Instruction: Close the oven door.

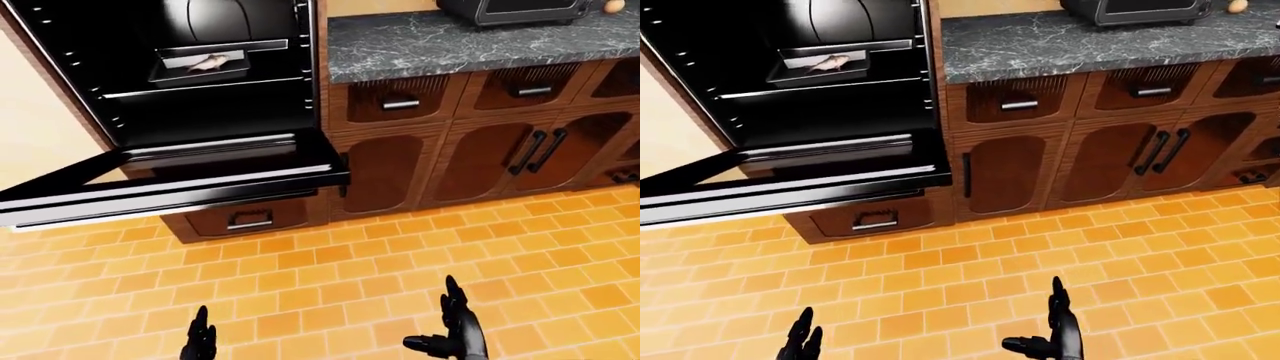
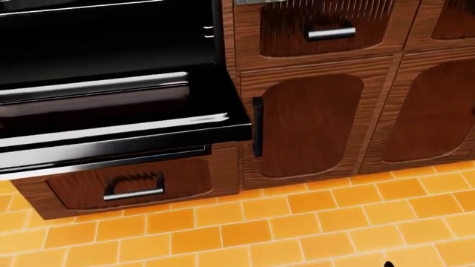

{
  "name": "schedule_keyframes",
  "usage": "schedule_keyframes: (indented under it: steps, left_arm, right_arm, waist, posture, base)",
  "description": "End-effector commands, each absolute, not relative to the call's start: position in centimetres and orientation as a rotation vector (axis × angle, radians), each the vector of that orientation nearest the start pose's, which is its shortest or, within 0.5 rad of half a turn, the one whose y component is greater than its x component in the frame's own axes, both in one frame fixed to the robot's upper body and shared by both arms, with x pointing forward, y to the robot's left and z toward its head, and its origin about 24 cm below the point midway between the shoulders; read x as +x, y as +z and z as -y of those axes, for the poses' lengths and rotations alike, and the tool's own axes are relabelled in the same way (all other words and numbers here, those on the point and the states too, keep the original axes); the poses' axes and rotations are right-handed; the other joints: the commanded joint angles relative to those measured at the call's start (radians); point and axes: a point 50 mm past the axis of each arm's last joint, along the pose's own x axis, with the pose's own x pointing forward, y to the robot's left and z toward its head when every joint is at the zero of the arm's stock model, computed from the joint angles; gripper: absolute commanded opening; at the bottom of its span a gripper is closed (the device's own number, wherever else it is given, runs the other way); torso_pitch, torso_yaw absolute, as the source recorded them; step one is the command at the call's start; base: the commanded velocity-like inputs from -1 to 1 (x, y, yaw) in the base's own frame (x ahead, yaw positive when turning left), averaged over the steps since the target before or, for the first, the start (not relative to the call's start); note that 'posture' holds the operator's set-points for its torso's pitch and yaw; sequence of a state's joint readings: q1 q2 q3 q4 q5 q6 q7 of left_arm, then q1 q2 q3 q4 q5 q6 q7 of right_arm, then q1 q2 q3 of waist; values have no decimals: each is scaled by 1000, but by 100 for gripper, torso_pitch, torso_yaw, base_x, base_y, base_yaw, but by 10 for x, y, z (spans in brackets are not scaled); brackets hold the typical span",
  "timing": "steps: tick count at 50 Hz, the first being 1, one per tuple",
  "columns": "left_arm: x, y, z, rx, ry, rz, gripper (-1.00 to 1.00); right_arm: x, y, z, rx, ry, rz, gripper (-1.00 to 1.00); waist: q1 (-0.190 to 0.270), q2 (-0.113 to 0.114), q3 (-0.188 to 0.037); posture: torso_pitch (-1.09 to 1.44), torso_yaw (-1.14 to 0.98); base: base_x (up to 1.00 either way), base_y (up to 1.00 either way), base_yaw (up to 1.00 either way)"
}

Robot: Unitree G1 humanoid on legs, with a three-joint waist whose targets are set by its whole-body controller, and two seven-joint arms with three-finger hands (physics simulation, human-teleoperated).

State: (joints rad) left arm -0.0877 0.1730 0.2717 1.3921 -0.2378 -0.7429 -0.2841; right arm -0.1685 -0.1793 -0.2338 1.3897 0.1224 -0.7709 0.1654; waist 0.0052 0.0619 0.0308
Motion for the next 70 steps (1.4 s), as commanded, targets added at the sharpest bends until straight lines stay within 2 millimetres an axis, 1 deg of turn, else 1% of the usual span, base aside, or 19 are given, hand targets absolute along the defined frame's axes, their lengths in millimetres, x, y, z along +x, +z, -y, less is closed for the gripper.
schedule_keyframes:
  steps: [1, 9, 14, 15, 19, 23, 26, 28, 29, 30, 39, 44, 45, 49, 54, 56, 58, 59, 70]
  left_arm:
    - [149, -115, -239, -114, 204, -435, 100]
    - [149, -115, -240, -115, 206, -434, 100]
    - [148, -115, -240, -114, 205, -436, 100]
    - [148, -115, -240, -115, 206, -435, 100]
    - [149, -115, -241, -115, 205, -436, 100]
    - [148, -115, -241, -115, 206, -437, 100]
    - [148, -115, -241, -116, 206, -437, 100]
    - [148, -115, -241, -116, 206, -436, 100]
    - [148, -115, -240, -117, 206, -437, 100]
    - [148, -115, -240, -119, 207, -437, 100]
    - [143, -115, -242, -137, 208, -419, 100]
    - [142, -114, -247, -134, 215, -416, 100]
    - [142, -113, -250, -133, 212, -416, 100]
    - [141, -115, -250, -125, 220, -437, 100]
    - [140, -115, -252, -136, 233, -441, 100]
    - [140, -115, -252, -138, 235, -442, 100]
    - [140, -116, -251, -147, 231, -442, 100]
    - [140, -116, -250, -147, 231, -442, 100]
    - [139, -117, -249, -151, 232, -446, 100]
  right_arm:
    - [182, -97, 245, -16, -200, -345, 100]
    - [182, -97, 245, -14, -201, -345, 100]
    - [182, -97, 245, -14, -200, -347, 100]
    - [182, -97, 245, -14, -200, -347, 100]
    - [182, -97, 245, -15, -201, -347, 100]
    - [182, -97, 245, -14, -201, -347, 100]
    - [182, -97, 245, -14, -201, -347, 100]
    - [182, -97, 245, -14, -201, -346, 100]
    - [182, -97, 245, -13, -200, -346, 100]
    - [182, -97, 245, -13, -201, -346, 100]
    - [183, -96, 246, -11, -201, -346, 100]
    - [182, -96, 247, -12, -203, -347, 100]
    - [182, -97, 247, -13, -203, -348, 100]
    - [182, -96, 248, -13, -207, -349, 100]
    - [181, -97, 248, -12, -209, -349, 100]
    - [182, -96, 248, -12, -209, -348, 100]
    - [182, -96, 248, -12, -209, -348, 100]
    - [182, -96, 248, -11, -209, -347, 100]
    - [183, -96, 248, -10, -208, -347, 100]
  waist:
    - [-3, -3, -12]
    - [-10, -77, -4]
    - [-14, -161, -11]
    - [-24, -115, -11]
    - [-21, -122, -20]
    - [-18, -80, -7]
    - [-18, -20, -9]
    - [-10, 57, -30]
    - [-5, -6, -16]
    - [-7, 8, -14]
    - [-9, -77, -5]
    - [-16, -176, -22]
    - [-27, -117, -5]
    - [-23, -125, -18]
    - [-19, -65, -4]
    - [-19, -23, -5]
    - [-13, 53, -26]
    - [-7, 2, -17]
    - [-10, -87, -4]
  posture:
    - [0, 0]
    - [0, 0]
    - [0, 0]
    - [0, 0]
    - [0, 0]
    - [0, 0]
    - [0, 0]
    - [0, 0]
    - [0, 0]
    - [0, 0]
    - [0, 0]
    - [0, 0]
    - [0, 0]
    - [0, 0]
    - [0, 0]
    - [0, 0]
    - [0, 0]
    - [0, 0]
    - [0, 0]
  base:
    - [0, 23, 0]
    - [0, 24, 0]
    - [0, 24, 0]
    - [0, 24, 0]
    - [0, 23, 0]
    - [0, 24, 0]
    - [0, 24, 0]
    - [0, 24, 0]
    - [0, 23, 0]
    - [0, 24, 0]
    - [0, 24, 0]
    - [0, 24, 0]
    - [0, 23, 0]
    - [0, 24, 0]
    - [0, 24, 0]
    - [0, 25, 0]
    - [0, 23, 0]
    - [0, 23, 0]
    - [0, 24, 0]
